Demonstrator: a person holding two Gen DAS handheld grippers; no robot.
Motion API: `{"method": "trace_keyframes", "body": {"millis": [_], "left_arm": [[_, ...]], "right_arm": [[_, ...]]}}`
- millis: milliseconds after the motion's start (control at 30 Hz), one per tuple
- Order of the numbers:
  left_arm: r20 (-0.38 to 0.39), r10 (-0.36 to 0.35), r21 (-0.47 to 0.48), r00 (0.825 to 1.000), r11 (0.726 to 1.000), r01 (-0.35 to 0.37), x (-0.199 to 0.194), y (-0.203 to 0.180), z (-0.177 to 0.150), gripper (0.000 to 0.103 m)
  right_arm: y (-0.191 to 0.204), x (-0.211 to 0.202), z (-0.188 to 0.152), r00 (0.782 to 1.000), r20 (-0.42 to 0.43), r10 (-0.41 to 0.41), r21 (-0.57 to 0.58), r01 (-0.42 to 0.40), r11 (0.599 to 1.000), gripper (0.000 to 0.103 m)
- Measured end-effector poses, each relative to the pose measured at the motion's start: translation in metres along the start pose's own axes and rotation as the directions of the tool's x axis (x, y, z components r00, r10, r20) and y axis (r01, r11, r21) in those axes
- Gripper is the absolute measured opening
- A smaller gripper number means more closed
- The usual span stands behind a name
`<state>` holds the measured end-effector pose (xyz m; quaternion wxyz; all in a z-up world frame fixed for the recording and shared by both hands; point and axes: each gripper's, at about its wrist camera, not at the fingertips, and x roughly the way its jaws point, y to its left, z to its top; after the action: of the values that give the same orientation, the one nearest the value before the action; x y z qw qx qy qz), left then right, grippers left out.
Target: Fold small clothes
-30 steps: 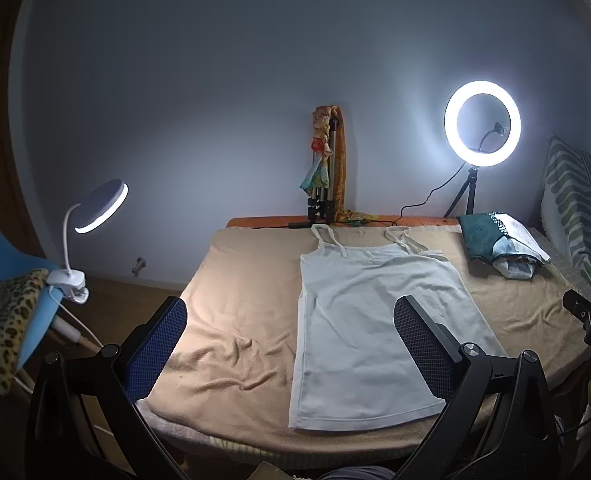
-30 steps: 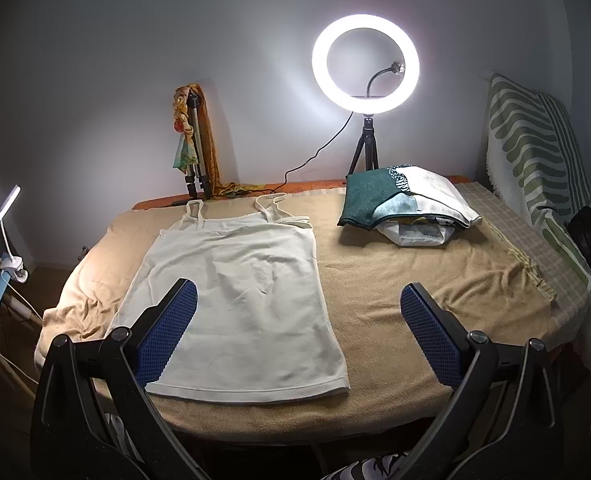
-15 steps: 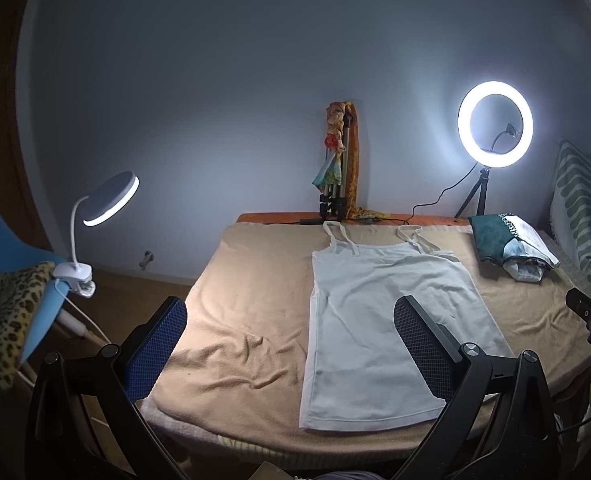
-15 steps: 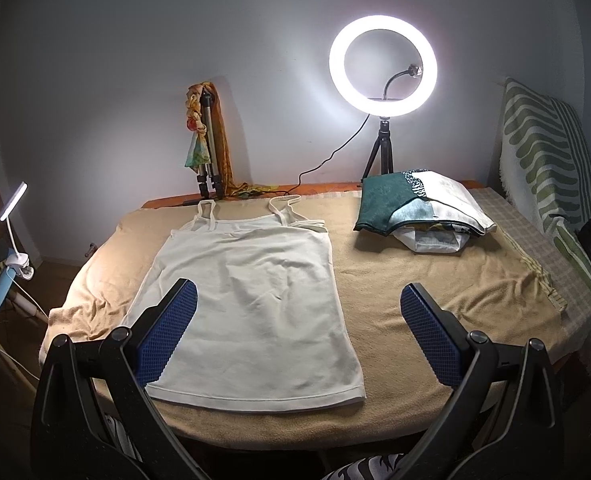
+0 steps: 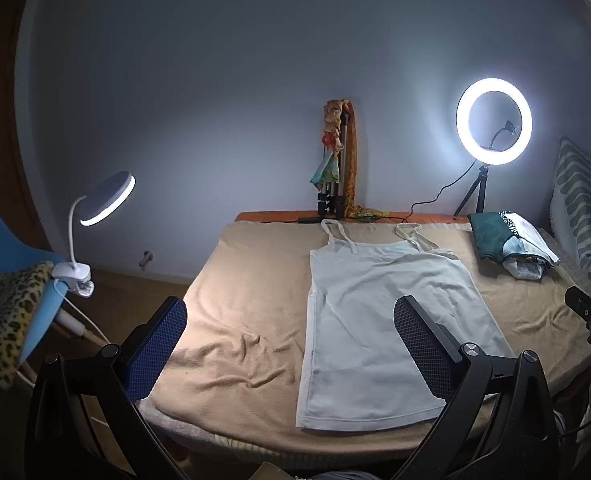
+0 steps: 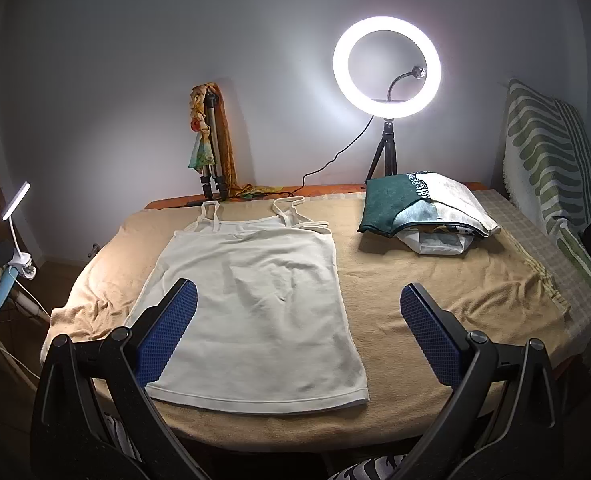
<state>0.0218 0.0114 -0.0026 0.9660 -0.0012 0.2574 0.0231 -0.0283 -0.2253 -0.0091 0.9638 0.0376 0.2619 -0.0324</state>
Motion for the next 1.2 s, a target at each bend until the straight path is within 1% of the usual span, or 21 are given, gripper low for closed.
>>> {"method": "trace_keyframes", "body": {"millis": [667, 1200], "left_arm": [[-0.007, 0.001, -0.006, 1.000, 1.000, -0.001, 0.001, 0.000, -0.004, 0.103], [-0.039, 0.018, -0.018, 0.999, 1.000, -0.019, 0.014, 0.010, -0.011, 0.103]], "right_arm": [[0.000, 0.001, -0.001, 1.000, -0.003, -0.001, 0.000, 0.001, 1.000, 0.103], [0.012, 0.015, -0.003, 1.000, -0.013, 0.017, -0.026, -0.017, 1.000, 0.103]]}}
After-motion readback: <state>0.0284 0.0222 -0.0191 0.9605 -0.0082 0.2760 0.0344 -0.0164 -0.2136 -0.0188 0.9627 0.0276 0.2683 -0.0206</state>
